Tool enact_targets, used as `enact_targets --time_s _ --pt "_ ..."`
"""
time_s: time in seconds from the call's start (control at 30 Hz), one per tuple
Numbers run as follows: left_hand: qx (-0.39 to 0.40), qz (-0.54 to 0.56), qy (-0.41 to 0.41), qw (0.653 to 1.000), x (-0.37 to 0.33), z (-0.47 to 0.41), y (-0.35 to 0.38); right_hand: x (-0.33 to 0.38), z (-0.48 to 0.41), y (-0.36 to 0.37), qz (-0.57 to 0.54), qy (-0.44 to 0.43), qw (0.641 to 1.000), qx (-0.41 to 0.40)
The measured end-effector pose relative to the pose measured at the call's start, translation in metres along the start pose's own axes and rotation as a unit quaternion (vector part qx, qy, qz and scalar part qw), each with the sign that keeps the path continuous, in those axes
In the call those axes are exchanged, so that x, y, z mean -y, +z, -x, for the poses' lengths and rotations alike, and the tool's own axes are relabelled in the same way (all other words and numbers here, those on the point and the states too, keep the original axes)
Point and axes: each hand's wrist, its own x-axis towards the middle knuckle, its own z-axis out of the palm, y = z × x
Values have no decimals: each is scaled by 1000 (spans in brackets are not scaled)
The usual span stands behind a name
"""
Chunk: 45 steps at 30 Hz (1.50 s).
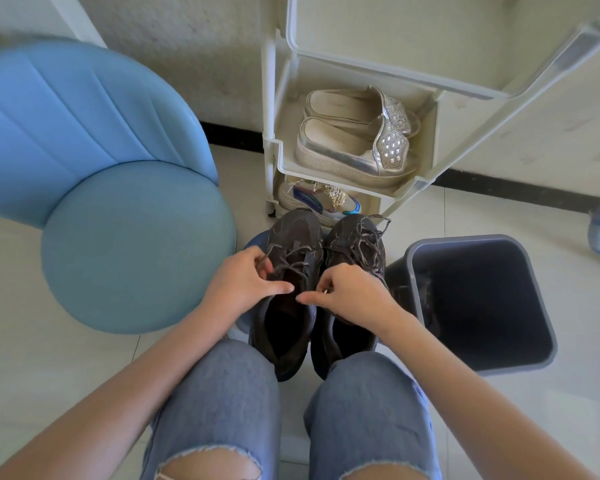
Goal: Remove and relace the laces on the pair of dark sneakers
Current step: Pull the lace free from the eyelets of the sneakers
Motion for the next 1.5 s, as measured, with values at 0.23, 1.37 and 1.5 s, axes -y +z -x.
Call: enact_targets --time_s 0.23,1.37,1.5 --pt "81 -49 -77 993 5 -4 0 -4 8 -13 -126 -106 979 121" --pt "20 -56 123 991 -16 -52 7 6 -56 8 -173 125 970 -114" --pt "-3 -67 120 991 -16 -50 15 2 -53 12 -208 111 961 -147"
